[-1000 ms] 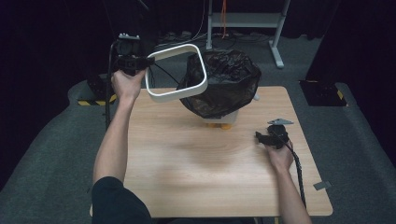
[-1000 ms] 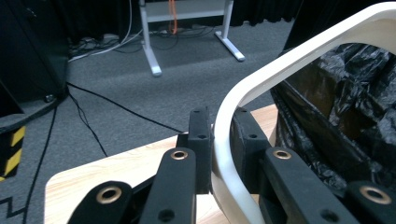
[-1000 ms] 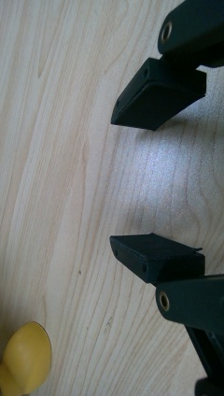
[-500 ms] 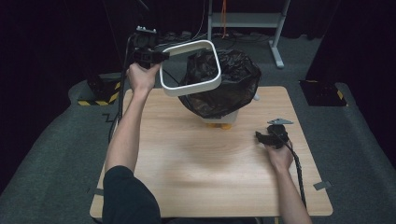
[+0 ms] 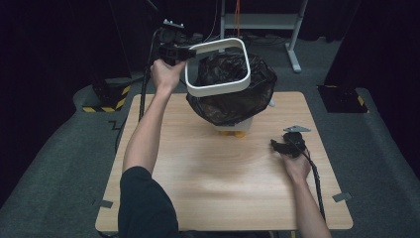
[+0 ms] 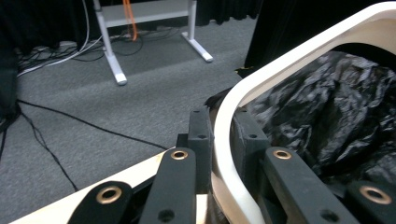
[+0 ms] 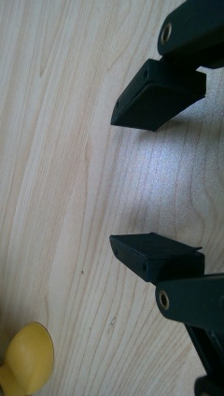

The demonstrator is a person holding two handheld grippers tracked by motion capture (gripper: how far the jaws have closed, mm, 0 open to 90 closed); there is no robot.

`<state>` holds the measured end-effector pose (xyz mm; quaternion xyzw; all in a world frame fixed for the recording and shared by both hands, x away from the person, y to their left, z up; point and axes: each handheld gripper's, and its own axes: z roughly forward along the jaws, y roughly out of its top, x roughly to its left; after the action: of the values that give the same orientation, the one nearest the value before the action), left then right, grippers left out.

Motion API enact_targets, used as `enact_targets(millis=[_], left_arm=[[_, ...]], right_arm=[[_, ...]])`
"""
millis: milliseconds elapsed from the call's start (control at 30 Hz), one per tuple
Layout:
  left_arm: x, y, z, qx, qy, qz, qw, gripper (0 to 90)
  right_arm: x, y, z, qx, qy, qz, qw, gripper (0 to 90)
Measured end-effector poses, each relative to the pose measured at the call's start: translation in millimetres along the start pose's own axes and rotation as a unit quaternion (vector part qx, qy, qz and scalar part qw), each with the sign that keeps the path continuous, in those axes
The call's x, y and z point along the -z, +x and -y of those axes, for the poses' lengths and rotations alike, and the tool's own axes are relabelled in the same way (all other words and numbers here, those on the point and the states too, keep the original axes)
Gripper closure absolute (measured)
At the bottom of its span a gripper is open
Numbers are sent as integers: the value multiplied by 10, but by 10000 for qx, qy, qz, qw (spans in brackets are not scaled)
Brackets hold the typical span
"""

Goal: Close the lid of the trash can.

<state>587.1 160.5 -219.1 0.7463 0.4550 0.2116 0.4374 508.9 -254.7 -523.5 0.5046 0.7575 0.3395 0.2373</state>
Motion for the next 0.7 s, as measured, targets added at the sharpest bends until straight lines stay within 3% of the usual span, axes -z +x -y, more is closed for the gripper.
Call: enact_targets(millis=[700], left_arm=[[-381,-317,-244,-380,212,175,9989,796]], right_arm=[[0,3,0,7,-3,-19,10000,361]])
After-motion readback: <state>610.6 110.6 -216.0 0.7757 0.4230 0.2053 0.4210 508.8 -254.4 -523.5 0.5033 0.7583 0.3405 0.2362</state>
